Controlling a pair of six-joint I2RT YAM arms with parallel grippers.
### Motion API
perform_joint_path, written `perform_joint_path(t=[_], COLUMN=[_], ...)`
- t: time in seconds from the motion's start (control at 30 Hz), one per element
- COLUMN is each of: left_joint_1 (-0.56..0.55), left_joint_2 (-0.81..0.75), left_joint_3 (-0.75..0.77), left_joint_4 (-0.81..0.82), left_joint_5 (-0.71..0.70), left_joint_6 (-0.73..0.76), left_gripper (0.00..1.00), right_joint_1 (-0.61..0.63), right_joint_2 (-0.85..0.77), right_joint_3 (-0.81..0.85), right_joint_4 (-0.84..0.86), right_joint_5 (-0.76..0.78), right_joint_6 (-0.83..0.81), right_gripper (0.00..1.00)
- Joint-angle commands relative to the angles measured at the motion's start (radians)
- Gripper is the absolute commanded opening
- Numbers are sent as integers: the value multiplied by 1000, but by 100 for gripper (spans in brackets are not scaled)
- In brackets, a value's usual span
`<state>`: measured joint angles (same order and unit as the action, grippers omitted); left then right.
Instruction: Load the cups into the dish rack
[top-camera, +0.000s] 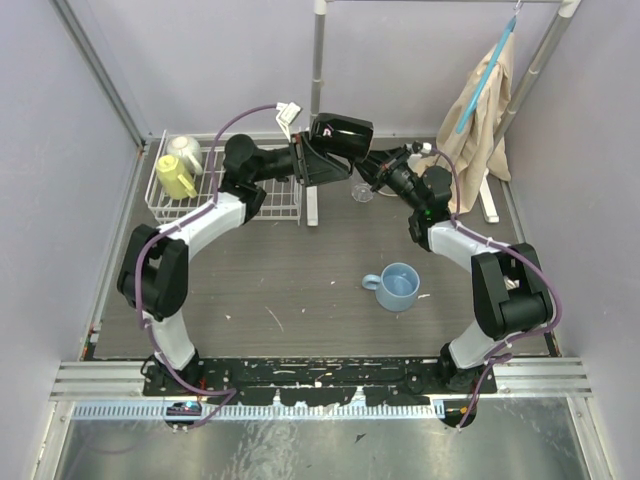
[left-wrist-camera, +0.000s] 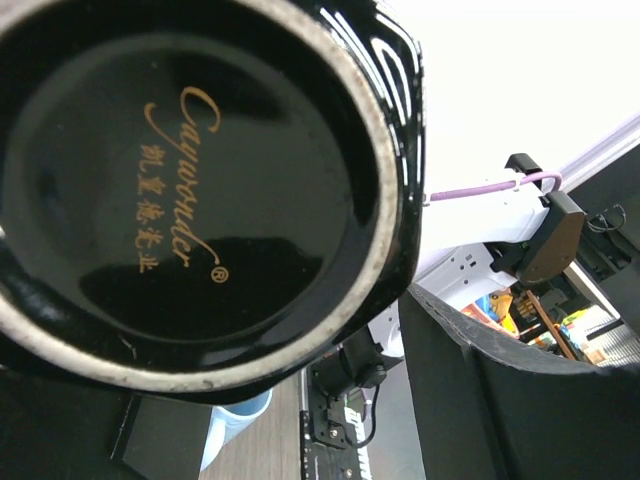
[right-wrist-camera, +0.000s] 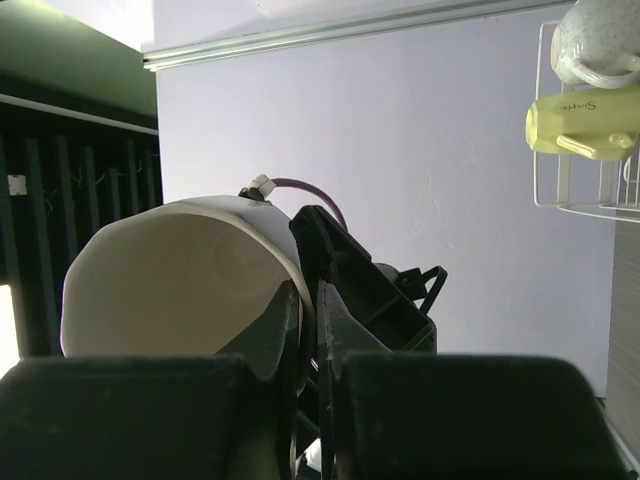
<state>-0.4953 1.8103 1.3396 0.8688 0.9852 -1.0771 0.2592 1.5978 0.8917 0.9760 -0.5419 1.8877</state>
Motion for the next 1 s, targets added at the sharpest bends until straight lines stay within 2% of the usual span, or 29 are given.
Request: perform_joint_path(t=[0.0,0.23,0.57,0.77,0.87,0.97], left_joint_1=[-34,-50,-77,-77,-78,-81], left_joint_2=[8,35,30,-13,3,10], left_joint_3=[57,107,68,43,71,72], left_joint_4=[117,120,148,-8,-50,-26], left_joint_5=[17,15,-28,-43,-24,-32], left_joint_6=[-10,-20,-12,116,113,93], left_gripper=[74,74,75,77,77,78], right_joint_1=[51,61,72,76,77,78], right_joint_2=[-8,-21,-22,-25,-24,-23], right_joint_3=[31,17,28,42,49,53], right_joint_4=[65,43,44,40,36,28], right_joint_5=[-35,-17,21,22,17,13], right_joint_6=[-19,-44,-52,-55,-63,-71], right_gripper=[1,1,1,1,1,1])
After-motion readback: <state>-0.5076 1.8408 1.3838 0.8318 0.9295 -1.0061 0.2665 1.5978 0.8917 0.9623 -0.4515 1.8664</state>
